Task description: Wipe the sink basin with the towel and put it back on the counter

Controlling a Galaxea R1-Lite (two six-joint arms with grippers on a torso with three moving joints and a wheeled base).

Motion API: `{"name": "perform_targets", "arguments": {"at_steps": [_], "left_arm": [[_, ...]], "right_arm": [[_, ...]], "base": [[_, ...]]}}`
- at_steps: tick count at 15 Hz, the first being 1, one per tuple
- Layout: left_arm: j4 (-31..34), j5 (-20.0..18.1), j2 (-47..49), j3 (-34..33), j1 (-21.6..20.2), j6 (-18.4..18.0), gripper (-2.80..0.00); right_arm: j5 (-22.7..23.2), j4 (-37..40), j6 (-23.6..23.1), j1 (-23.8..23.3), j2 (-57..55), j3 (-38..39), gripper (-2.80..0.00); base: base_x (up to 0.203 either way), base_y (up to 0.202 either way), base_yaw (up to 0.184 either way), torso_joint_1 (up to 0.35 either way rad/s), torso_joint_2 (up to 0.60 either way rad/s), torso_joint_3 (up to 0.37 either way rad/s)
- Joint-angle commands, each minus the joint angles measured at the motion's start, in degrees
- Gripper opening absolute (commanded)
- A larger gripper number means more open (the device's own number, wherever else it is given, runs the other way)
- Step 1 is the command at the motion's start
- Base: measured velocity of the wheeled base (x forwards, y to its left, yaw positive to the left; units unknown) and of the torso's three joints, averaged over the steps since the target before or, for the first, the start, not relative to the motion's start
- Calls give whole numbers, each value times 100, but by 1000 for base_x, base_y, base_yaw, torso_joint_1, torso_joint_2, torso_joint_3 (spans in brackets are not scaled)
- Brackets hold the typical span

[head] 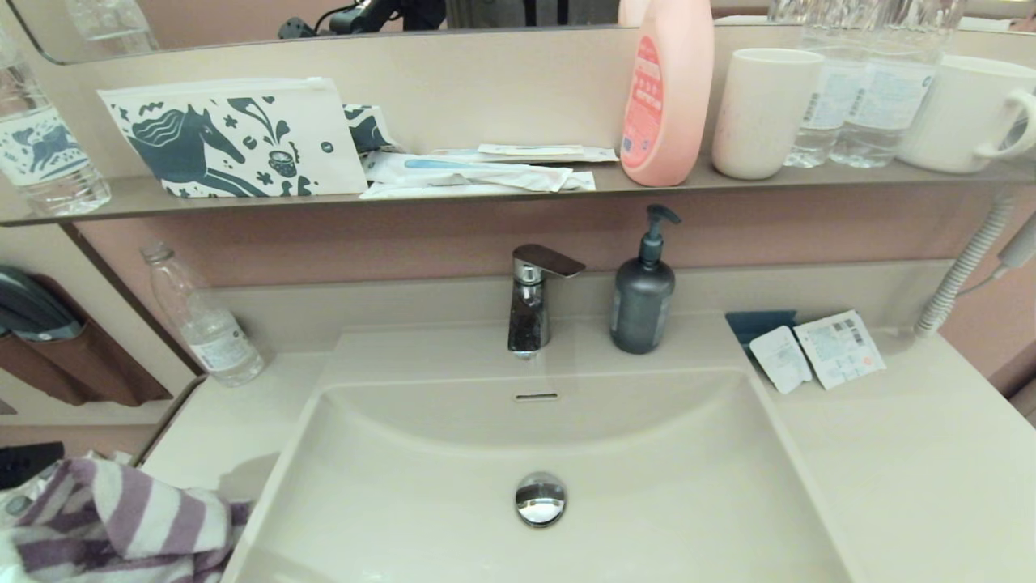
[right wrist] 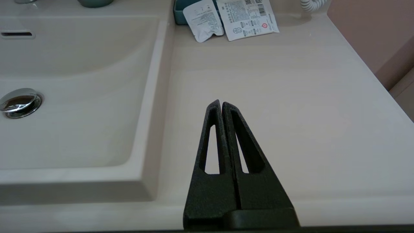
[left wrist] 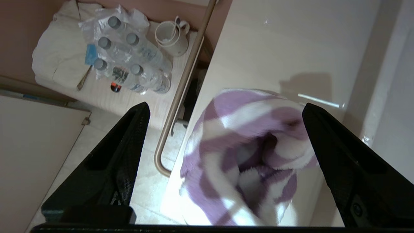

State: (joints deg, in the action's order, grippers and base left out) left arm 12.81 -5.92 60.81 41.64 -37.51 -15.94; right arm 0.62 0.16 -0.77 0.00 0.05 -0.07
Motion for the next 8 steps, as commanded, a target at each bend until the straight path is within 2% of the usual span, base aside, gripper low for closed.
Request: {"name": "perform_targets", "arguments": {"at_steps": [1,2,3,7,8], "left_arm": [[595,93,-24,172,-35,-420,0],[874,150,-39,184,-82,-630,0],[1004,152,-69,178,-99,-691,0],[996,136,-86,292,-99,-691,0],[996,109,-89,275,-99,-682,-280]], "right_arm": [[4,2,-2,0,-5,3,-280],[-1,2,-2,0,-5,-1,-280],[8,2,-2,0,-5,6,-280],[5,2,-2,0,-5,0,-280],[1,2,-2,0,-5,-1,-280]], "base": [[0,0,0,0,0,0],[0,0,0,0,0,0],[0,0,0,0,0,0],[0,0,0,0,0,0],[0,0,0,0,0,0]]}}
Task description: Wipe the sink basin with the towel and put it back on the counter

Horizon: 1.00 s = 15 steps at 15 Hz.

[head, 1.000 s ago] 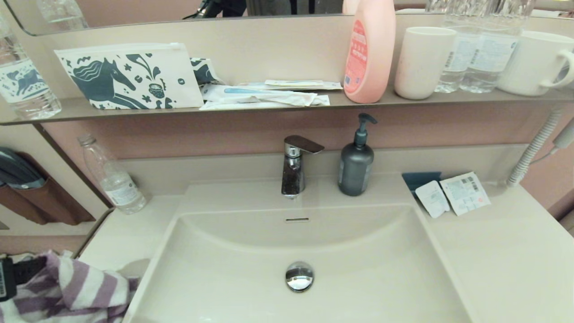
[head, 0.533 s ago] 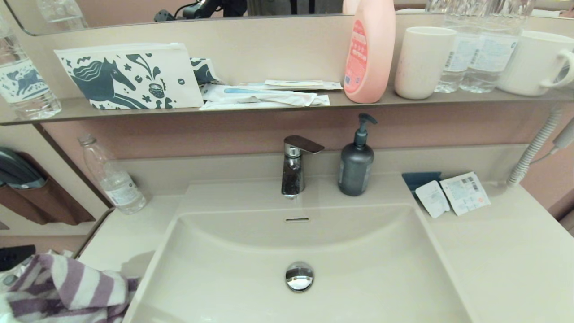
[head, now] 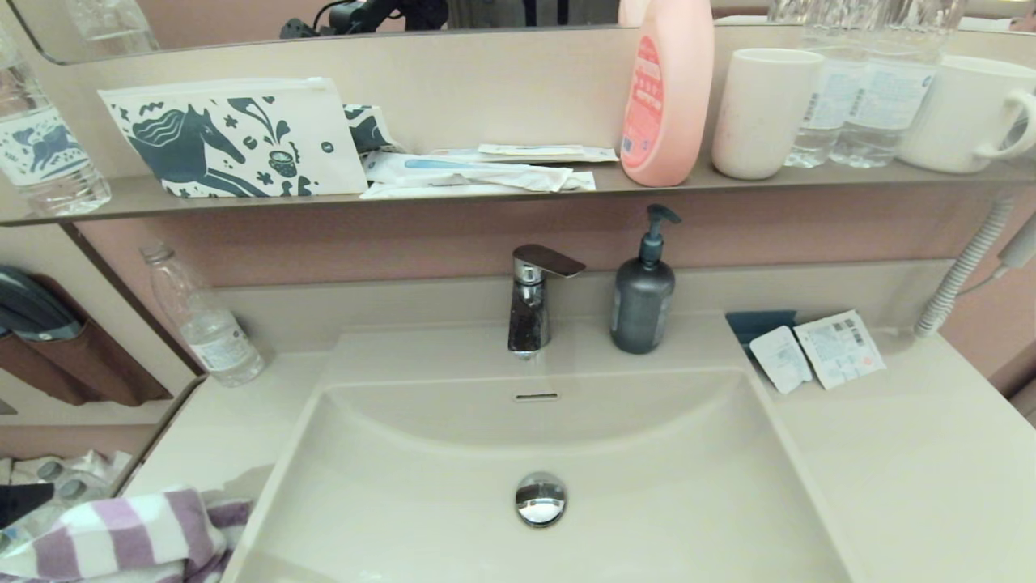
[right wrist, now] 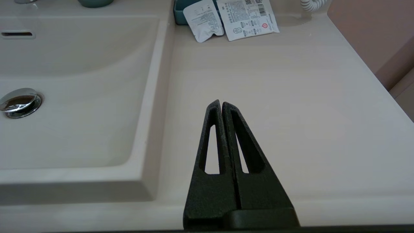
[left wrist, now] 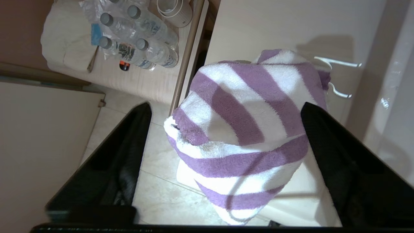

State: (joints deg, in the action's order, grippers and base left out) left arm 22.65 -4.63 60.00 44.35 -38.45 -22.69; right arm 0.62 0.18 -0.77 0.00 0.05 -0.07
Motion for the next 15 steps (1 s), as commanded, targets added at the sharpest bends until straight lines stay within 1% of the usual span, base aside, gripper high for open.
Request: {"name": "perform_targets", "arguments": {"at_steps": [1,2,3,5,6,7,8,9,10,11,13,14,15], "left_arm": [[7,-59,-49,-22,0,10,-280],[2,-194,-96,-43,4,29,-280],[-2,-459,-142,-70,-2,49,-280],[-11,-919,-224,-222,16,205,-280],[-38,-1096,-244,-353,110,253,-280],[-156,-1201,-271,-486,292,334,-280],[-403,-1230,-315,-639,568,520,-280],[-776,-1193,-423,-794,946,768,-280],[-1056,-1035,-574,-892,1312,987,-280],[-1201,-733,-717,-942,1752,1211,-280],[-1331,-276,-954,-1052,2736,1744,-280],[-1368,51,-1117,-1123,3182,1995,-280],[-1389,488,-1397,-1199,3469,2205,-280]], "right_arm": [[-1,-1,-2,0,-5,-1,-280],[0,-1,-2,0,-5,-1,-280],[-1,-1,-2,0,-5,-1,-280],[8,-1,-2,0,-5,-1,-280],[0,-1,-2,0,-5,7,-280],[-1,-1,-2,0,-5,-1,-280],[6,-1,-2,0,-5,-1,-280],[2,-1,-2,0,-5,1,-280],[0,-1,-2,0,-5,2,-280],[2,-1,-1,0,-5,1,-280],[8,-1,-2,0,-5,-1,-280],[0,-1,-1,0,-5,3,-280],[8,-1,-2,0,-5,-1,-280]], "base": [[0,0,0,0,0,0],[0,0,0,0,0,0],[0,0,0,0,0,0],[0,0,0,0,0,0],[0,0,0,0,0,0],[0,0,0,0,0,0],[0,0,0,0,0,0],[0,0,0,0,0,0],[0,0,0,0,0,0],[0,0,0,0,0,0],[0,0,0,0,0,0],[0,0,0,0,0,0],[0,0,0,0,0,0]]}}
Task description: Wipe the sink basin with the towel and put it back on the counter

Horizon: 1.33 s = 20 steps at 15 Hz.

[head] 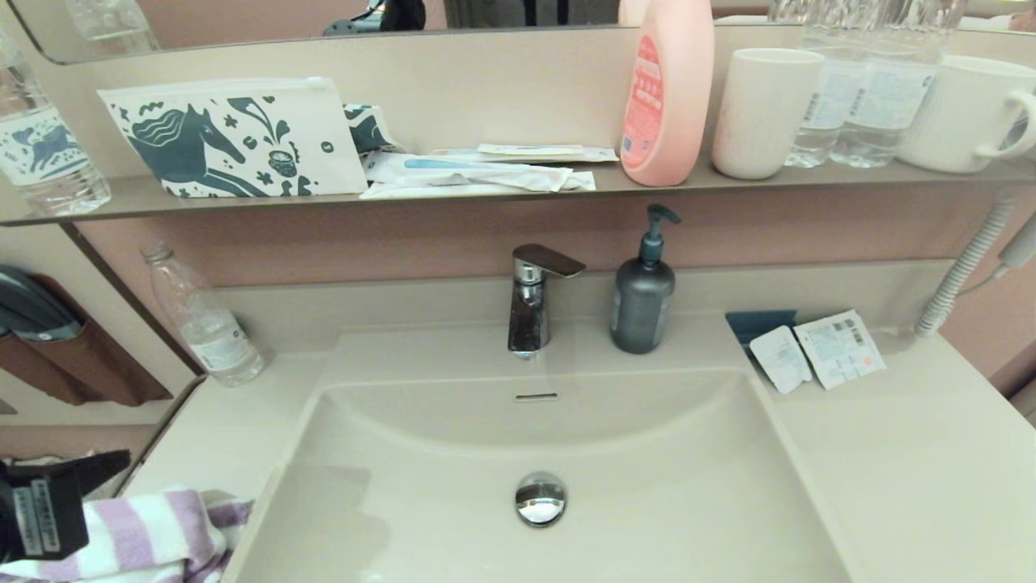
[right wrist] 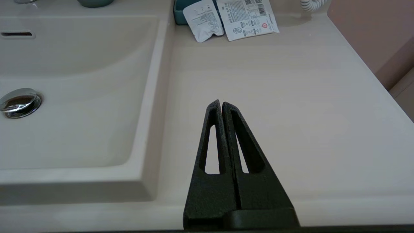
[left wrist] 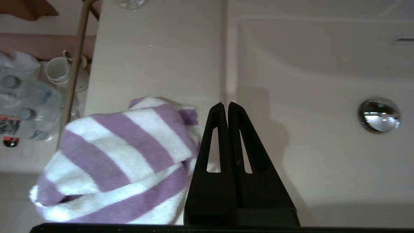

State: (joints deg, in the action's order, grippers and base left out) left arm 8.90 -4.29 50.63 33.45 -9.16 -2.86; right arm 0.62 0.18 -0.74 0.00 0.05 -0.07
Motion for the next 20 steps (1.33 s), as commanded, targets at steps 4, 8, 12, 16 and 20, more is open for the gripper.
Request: {"name": "perform_targets", "arguments": {"at_steps": [4,8,12,16,20], "left_arm": [[35,1126,-1915,-466,648,469,-280],[981,1258,-3621,-626,682,463,-280],[904,1209,-4559,-986,861,466,-280],[33,1085,-4833,-1648,907,322,-280],[-590,836,-5062,-2680,907,187,-280]], "right_arm": [[4,-1,-3,0,-5,-1,-280],[2,-1,-5,0,-5,2,-280],[2,-1,-3,0,-5,-1,-280],[-1,-1,-5,0,-5,1,-280],[6,-1,-4,0,-5,0,-280]], "base": [[0,0,0,0,0,0],[0,0,0,0,0,0],[0,0,0,0,0,0],[0,0,0,0,0,0],[0,0,0,0,0,0]]}}
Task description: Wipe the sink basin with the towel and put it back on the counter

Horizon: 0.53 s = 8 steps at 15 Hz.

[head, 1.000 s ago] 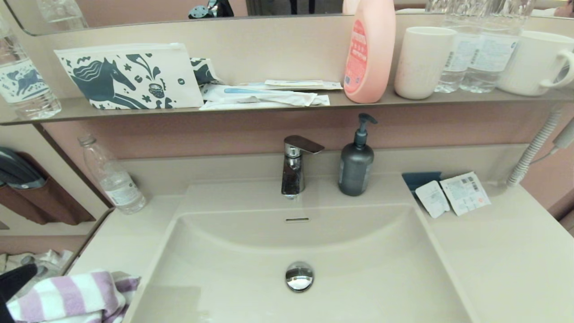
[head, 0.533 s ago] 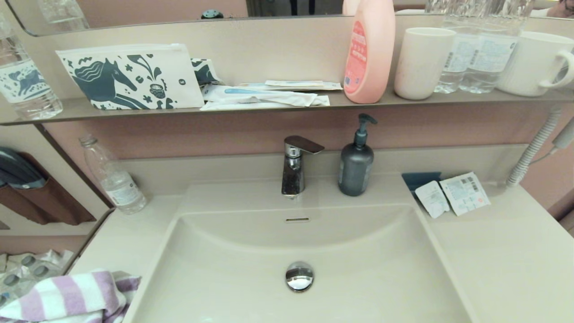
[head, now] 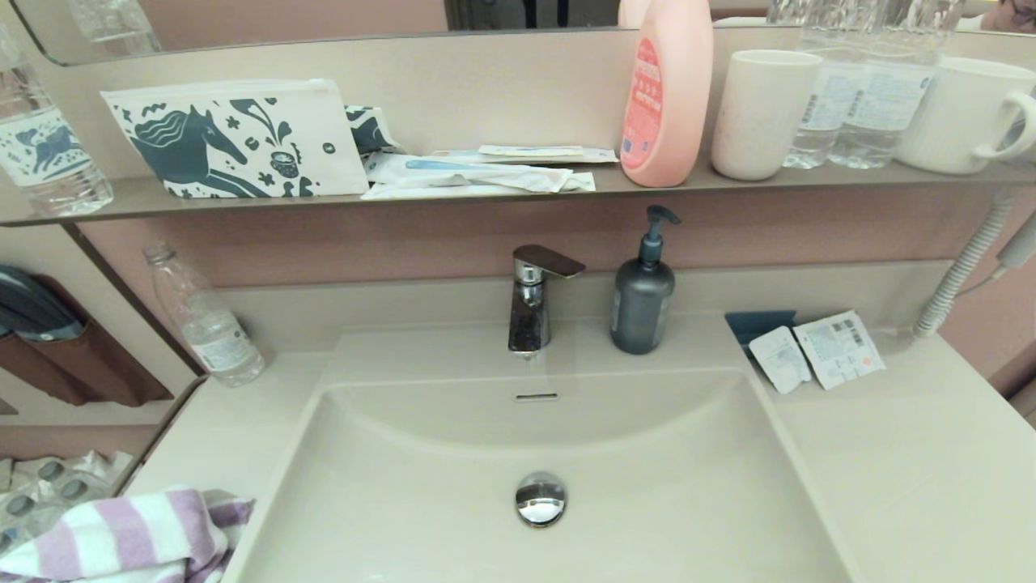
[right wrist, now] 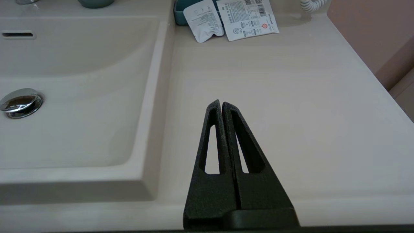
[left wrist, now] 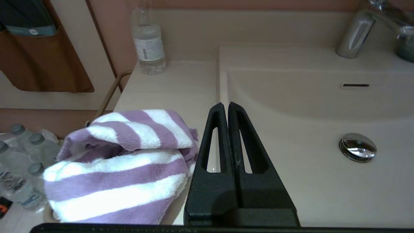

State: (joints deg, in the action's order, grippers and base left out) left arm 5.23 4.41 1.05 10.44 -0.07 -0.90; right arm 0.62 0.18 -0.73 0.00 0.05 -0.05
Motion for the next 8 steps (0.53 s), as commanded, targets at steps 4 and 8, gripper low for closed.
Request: {"name": "perform_targets", "arguments": {"at_steps": [4,8], "left_arm": [[-828,-189,-105,-983,-1,-113,-280],[-711,-426,-105,-1044,-1,-259,-280]], "right_arm": [[1,-1,-1,0,-5,-3,-280],[0,-1,-6,0,-5,-4,-280]], "base": [[0,0,0,0,0,0],[0,0,0,0,0,0]]}}
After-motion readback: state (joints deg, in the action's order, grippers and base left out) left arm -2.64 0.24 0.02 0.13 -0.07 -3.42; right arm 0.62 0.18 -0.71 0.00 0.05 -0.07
